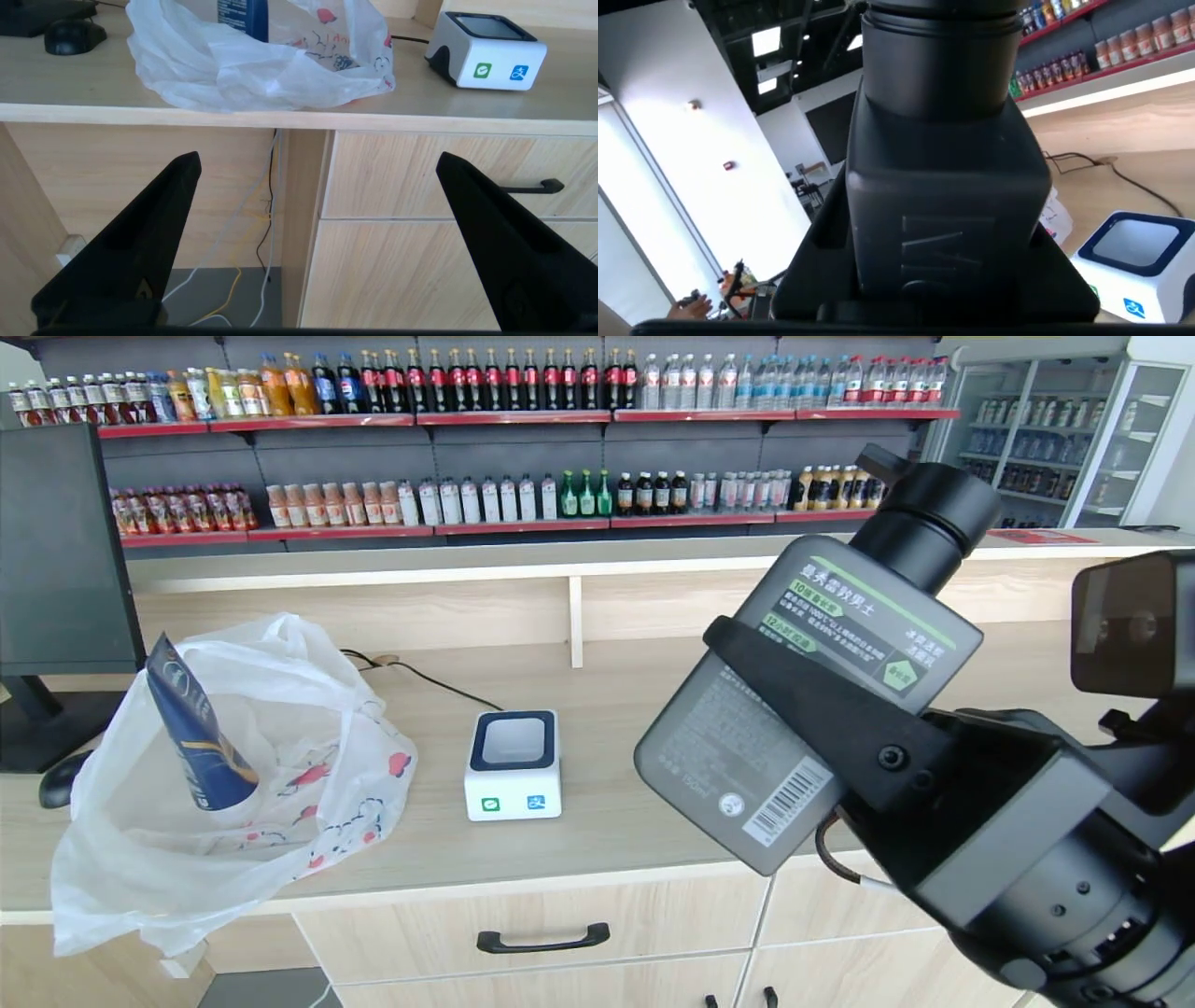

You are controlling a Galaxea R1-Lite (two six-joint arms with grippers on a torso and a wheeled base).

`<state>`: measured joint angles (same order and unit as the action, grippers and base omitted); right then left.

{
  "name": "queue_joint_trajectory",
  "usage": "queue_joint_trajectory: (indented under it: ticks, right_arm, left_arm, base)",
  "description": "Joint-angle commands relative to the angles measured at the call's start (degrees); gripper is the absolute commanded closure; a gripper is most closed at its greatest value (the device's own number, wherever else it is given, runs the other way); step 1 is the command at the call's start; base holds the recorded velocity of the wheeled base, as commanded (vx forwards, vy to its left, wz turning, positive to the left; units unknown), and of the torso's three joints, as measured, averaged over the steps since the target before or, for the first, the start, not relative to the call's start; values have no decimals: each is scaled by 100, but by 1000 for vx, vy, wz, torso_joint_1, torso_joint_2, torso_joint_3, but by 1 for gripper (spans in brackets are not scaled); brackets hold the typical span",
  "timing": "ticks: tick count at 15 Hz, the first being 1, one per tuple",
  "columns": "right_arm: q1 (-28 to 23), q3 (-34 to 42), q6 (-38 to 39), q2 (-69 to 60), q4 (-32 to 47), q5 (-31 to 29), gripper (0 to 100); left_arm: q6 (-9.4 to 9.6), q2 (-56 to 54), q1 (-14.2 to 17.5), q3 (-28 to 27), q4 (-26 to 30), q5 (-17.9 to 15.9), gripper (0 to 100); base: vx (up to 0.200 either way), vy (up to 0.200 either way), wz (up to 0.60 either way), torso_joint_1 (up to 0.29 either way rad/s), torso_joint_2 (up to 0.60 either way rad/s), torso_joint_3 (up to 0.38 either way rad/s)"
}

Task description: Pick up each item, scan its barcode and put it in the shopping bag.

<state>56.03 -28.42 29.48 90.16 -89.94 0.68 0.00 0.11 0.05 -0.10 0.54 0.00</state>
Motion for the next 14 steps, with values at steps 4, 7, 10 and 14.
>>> queue_joint_trajectory:
  ticks: [4,7,10,14]
  right_arm:
    - [-4,416,-575,151,-6,-59,100]
    - [-127,759,-988,300,-6,-77,100]
    - [-338,996,-1462,362,-6,-77,100]
    - [-567,1365,-2042,573,-6,-86,100]
  left_arm:
    - [0,-2,4,1,-1,0,0]
    - [0,-2,4,1,-1,0,0]
    - [0,-2,4,1,-1,0,0]
    - [0,-2,4,1,-1,0,0]
  base:
    - [0,0,0,0,0,0]
    - [0,0,0,0,0,0]
    - [0,0,0,0,0,0]
    - [0,0,0,0,0,0]
